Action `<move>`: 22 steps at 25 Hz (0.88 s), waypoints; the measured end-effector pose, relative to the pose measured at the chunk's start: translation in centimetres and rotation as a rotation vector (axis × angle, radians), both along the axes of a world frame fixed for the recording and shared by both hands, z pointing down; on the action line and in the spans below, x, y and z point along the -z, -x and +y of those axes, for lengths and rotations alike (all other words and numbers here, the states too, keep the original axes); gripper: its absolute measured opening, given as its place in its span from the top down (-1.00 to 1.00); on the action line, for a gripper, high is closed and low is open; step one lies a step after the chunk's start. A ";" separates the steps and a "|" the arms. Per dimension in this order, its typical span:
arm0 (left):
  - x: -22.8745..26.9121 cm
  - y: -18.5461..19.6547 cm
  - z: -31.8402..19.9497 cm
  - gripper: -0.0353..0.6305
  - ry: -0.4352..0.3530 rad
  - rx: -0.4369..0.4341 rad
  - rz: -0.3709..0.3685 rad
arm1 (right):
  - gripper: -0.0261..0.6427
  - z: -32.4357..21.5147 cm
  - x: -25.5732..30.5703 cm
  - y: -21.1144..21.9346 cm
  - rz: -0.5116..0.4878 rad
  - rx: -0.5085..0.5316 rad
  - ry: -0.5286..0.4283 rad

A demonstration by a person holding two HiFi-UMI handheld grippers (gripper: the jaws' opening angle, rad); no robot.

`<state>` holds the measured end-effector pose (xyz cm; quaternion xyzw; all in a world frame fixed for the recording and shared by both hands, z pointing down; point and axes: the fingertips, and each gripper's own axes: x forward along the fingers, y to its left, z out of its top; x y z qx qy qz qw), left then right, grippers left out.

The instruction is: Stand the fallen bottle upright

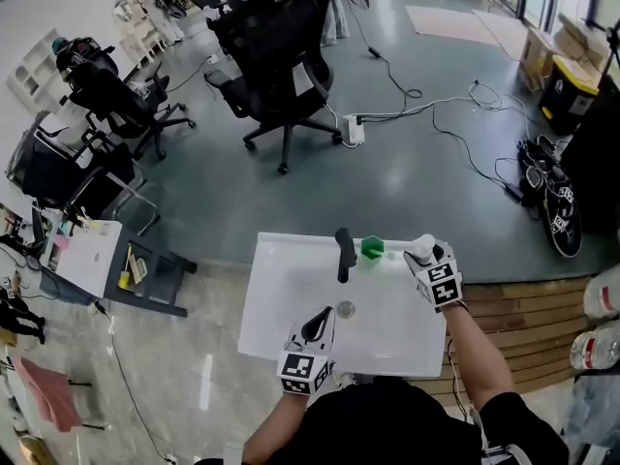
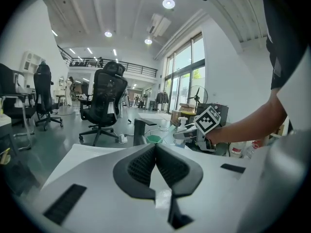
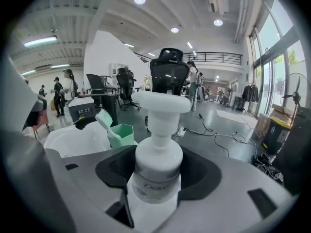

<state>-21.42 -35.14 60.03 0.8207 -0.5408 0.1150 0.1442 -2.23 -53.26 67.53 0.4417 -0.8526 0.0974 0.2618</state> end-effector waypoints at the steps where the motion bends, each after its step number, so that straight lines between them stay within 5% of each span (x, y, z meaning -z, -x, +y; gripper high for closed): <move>1: 0.1 -0.1 0.0 0.84 0.000 0.001 0.000 | 0.10 -0.2 -0.3 0.0 0.001 0.003 0.006; 15: -0.6 0.1 -0.4 0.84 0.008 0.018 0.009 | 0.06 -0.4 -2.3 0.7 0.029 0.049 -0.070; 22: 0.7 -0.5 -0.5 0.84 -0.011 0.002 0.015 | -0.33 0.3 0.2 0.5 0.017 0.047 -0.088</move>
